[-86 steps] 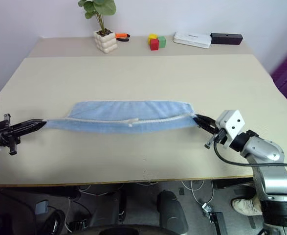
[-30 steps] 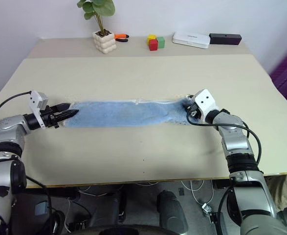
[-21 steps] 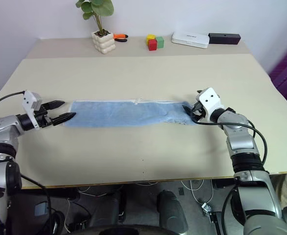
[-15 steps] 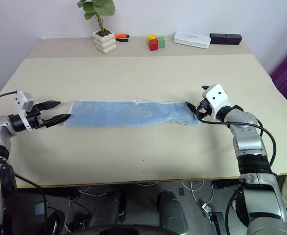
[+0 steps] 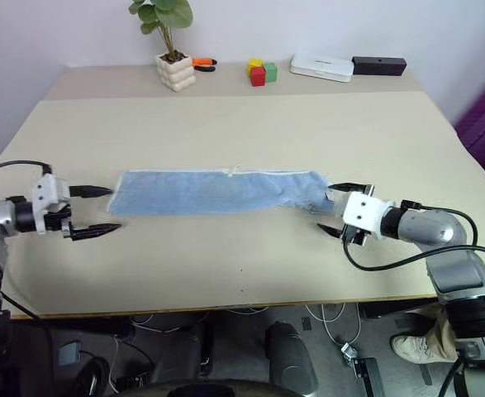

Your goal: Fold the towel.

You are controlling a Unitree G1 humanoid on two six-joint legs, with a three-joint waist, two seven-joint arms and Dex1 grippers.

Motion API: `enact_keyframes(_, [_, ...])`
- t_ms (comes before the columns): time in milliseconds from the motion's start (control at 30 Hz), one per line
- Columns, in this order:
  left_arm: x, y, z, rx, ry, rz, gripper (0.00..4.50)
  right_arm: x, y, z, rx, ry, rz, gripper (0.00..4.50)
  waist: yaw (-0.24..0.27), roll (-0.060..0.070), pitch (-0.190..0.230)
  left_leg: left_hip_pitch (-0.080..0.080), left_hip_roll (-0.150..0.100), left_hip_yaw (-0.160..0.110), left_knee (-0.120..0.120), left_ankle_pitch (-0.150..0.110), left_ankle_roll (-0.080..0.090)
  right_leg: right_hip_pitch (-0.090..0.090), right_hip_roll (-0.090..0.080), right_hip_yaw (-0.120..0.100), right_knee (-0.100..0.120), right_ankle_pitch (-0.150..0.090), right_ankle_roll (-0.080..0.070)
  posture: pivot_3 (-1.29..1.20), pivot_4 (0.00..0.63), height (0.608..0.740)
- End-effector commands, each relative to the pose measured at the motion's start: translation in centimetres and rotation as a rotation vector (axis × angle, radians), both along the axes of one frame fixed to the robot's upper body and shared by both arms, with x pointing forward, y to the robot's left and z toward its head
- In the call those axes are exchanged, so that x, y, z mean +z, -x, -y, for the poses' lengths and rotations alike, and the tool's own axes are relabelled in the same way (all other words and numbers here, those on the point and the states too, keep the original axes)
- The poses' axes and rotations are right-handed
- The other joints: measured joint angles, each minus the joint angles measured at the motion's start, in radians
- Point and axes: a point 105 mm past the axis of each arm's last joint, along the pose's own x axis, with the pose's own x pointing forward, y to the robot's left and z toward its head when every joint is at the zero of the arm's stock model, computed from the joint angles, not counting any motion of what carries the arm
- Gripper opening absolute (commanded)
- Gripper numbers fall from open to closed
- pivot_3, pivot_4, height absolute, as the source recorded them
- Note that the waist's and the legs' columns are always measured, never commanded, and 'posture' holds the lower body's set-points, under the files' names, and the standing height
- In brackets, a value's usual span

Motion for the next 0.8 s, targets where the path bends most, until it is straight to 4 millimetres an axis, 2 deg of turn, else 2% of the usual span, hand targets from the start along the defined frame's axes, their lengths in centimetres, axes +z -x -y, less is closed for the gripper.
enact_keyframes(33, [0.3, -0.8, 1.3, -0.025, -0.058, 0.074, 4.44, 0.3, -0.6, 0.0, 0.018, 0.098, 0.079, 4.48, 0.005, 0.0, 0.0, 0.0, 0.0, 0.0, 0.0, 0.0, 0.0, 0.0, 0.0, 0.0, 0.0, 0.0, 0.0, 0.0, 0.15, 0.74])
enact_keyframes(133, [-0.1, -1.2, 1.5, -0.01, -0.077, 0.098, 4.44, 0.1, -1.0, 0.1, 0.014, 0.122, 0.102, 4.48, 0.003, 0.0, 0.0, 0.0, 0.0, 0.0, 0.001, 0.0, 0.0, 0.0, 0.0, 0.0, 0.0, 0.0, 0.0, 0.0, 0.15, 0.74])
enact_keyframes(467, [-0.6, -1.6, 0.3, 0.06, -0.092, 0.096, 4.44, 0.0, -2.0, 0.9, -0.03, 0.15, 0.128, 4.48, 0.002, 0.0, 0.0, 0.0, 0.0, 0.0, 0.001, 0.0, 0.0, 0.001, 0.0, 0.0, 0.0, 0.0, 0.0, 0.0, 0.15, 0.74])
enact_keyframes(567, [-1.3, -1.6, -0.1, 0.076, -0.109, 0.065, 3.63, -0.1, -2.4, 1.1, -0.035, 0.184, 0.149, 3.63, 0.001, 0.0, 0.0, 0.001, 0.0, 0.0, 0.0, 0.0, 0.0, 0.001, 0.0, 0.0, 0.0, 0.0, 0.0, 0.0, 0.15, 0.74])
enact_keyframes(800, [-2.4, -1.3, -0.5, 0.098, -0.131, 0.016, 0.18, -0.5, -2.4, 0.9, -0.003, 0.228, 0.173, 0.13, 0.0, 0.0, 0.0, 0.002, 0.0, 0.0, 0.0, 0.0, 0.0, 0.002, 0.0, 0.0, 0.0, 0.0, 0.0, 0.0, 0.15, 0.74])
